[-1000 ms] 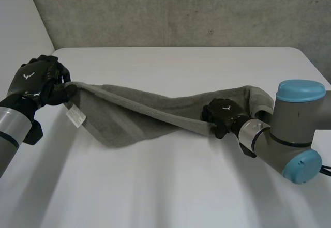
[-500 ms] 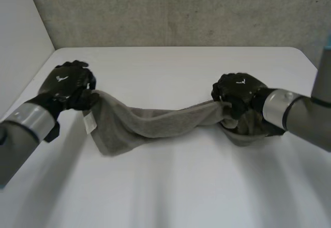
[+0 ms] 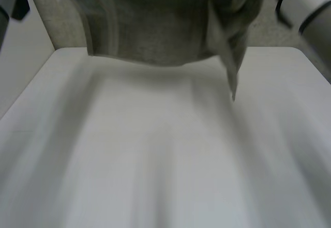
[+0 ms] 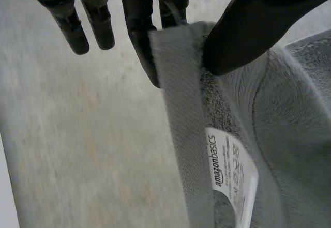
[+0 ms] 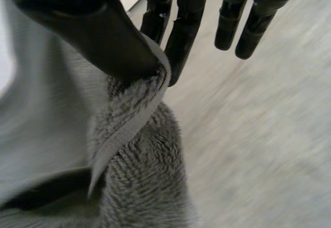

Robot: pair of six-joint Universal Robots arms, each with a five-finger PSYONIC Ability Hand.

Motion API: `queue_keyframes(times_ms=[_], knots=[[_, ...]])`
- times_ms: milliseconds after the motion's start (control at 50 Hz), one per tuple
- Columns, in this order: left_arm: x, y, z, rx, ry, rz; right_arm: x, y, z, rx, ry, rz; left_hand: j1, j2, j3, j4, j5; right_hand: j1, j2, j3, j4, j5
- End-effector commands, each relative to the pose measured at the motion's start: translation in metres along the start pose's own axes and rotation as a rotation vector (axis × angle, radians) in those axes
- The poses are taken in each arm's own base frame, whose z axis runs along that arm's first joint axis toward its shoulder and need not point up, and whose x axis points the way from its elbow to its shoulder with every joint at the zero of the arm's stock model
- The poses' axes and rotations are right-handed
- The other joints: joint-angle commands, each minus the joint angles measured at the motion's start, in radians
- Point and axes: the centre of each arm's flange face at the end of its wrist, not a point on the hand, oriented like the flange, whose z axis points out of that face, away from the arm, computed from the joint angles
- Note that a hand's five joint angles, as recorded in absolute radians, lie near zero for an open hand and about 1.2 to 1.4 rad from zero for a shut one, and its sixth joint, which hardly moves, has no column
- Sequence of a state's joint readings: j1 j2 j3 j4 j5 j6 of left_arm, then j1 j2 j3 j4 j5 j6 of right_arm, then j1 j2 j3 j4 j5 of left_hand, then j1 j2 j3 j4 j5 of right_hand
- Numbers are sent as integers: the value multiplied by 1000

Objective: Fold the towel.

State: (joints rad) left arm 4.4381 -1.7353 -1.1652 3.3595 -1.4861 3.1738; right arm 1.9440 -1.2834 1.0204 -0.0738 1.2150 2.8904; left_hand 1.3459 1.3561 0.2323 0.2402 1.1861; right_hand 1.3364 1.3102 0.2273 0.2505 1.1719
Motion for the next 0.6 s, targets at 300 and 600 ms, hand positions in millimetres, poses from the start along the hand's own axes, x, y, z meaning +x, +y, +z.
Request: queue_keyframes(times_ms=[300, 600], knots=[[-33, 164, -106, -419, 17, 54, -52, 159, -99, -568, -170, 87, 50, 40, -58, -66, 36, 60, 86, -53, -76, 50], [-43, 130, -100, -322, -30, 58, -20, 172, -88, -612, 54, 255, 50, 40, -58, -66, 36, -608, -582, -53, -76, -618]])
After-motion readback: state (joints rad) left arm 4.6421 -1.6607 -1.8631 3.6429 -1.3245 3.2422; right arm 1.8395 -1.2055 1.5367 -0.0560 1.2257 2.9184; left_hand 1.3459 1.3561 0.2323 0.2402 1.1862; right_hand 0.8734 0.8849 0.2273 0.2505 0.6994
